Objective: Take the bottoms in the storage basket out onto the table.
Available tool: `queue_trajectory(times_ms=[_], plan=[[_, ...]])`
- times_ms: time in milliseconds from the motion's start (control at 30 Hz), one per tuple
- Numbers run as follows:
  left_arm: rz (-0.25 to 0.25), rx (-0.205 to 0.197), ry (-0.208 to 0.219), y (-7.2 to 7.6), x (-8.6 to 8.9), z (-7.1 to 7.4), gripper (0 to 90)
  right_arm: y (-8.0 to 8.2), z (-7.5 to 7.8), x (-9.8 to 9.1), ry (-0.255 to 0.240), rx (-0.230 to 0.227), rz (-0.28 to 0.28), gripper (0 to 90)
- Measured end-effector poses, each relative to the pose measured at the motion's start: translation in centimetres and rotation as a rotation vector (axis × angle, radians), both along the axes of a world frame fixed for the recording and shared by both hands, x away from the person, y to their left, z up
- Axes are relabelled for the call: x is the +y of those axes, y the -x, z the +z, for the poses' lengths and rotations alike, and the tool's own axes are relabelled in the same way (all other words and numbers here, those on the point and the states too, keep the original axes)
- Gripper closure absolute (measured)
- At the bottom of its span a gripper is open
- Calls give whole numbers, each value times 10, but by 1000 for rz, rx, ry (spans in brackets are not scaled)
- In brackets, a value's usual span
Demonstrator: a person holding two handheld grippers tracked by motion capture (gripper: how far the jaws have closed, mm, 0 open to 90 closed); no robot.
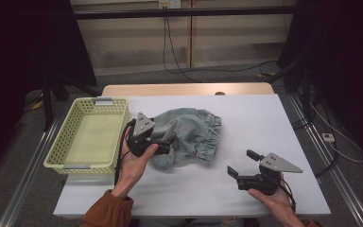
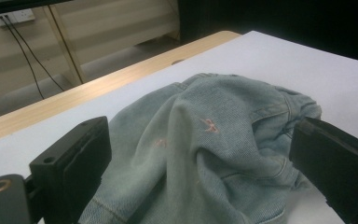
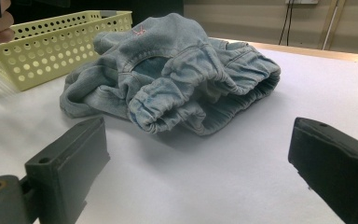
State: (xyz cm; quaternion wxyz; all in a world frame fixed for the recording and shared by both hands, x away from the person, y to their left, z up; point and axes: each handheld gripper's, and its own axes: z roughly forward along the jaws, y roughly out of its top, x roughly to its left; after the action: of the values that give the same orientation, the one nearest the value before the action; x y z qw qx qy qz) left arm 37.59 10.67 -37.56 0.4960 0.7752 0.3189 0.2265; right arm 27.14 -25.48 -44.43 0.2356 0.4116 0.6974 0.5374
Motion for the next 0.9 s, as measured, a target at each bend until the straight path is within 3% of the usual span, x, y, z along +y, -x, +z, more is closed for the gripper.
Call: queue_trajectory(times_ms=[500, 900], plan=[[31, -34, 24, 12, 25, 12, 57, -1, 0, 1, 2, -1, 4, 46], [54, -41, -4, 25, 44, 15, 55, -1, 0, 1, 3, -1, 4, 46]])
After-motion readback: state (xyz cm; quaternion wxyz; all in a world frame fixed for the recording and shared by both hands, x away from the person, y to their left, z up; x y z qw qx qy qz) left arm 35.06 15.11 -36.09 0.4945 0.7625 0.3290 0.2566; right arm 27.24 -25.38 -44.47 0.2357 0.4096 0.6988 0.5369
